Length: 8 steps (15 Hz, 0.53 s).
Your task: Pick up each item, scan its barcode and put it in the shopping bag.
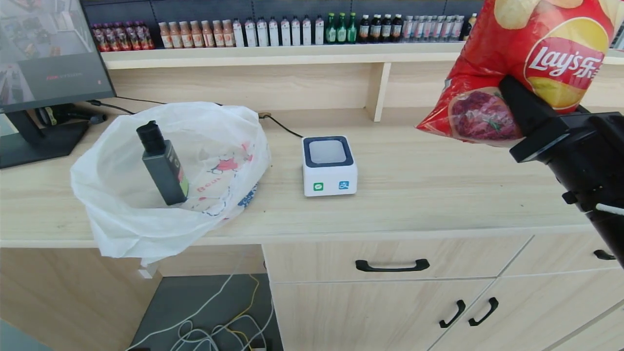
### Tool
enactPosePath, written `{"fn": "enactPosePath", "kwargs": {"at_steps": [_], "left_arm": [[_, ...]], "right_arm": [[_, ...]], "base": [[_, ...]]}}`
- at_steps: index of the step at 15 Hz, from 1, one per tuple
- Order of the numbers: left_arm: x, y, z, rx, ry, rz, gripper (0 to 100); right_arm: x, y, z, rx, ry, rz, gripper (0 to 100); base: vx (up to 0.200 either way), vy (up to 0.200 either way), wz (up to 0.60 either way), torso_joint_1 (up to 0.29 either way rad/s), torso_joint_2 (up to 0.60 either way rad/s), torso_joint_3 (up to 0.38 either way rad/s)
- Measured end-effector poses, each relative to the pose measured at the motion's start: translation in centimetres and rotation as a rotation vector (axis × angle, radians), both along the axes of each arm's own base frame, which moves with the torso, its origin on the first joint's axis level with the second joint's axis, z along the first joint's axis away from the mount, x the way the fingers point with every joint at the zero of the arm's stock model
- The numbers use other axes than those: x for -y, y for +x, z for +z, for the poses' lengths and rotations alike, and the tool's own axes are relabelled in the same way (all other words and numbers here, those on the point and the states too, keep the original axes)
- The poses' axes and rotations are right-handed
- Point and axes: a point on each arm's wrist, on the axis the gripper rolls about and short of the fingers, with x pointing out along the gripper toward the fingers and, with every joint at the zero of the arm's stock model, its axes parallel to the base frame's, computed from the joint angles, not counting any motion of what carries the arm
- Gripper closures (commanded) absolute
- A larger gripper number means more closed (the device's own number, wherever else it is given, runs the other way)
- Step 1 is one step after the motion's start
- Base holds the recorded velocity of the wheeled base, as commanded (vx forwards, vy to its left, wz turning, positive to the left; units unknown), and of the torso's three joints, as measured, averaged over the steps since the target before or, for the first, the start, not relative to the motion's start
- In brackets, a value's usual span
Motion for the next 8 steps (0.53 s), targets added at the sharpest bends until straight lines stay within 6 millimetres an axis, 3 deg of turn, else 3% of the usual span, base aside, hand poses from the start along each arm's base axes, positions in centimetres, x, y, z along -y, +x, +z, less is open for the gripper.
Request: {"fn": "enactPosePath", "kwargs": {"at_steps": [6,8], "left_arm": [[0.00,0.00,0.01,0.001,0.000,0.000,0],[0.00,0.00,0.01,0.001,0.001,0.000,0]], "right_arm": [[0.11,-0.78,-0.59,-0.015,0.001,0.011,100],[-0.02,-0.99,-0.70,-0.011,-0.015,0.009,100]], "base": [[0.000,0.200,0.00,0.000,0.00,0.002],[0.000,0.000,0.00,0.000,0.00,0.000]]}}
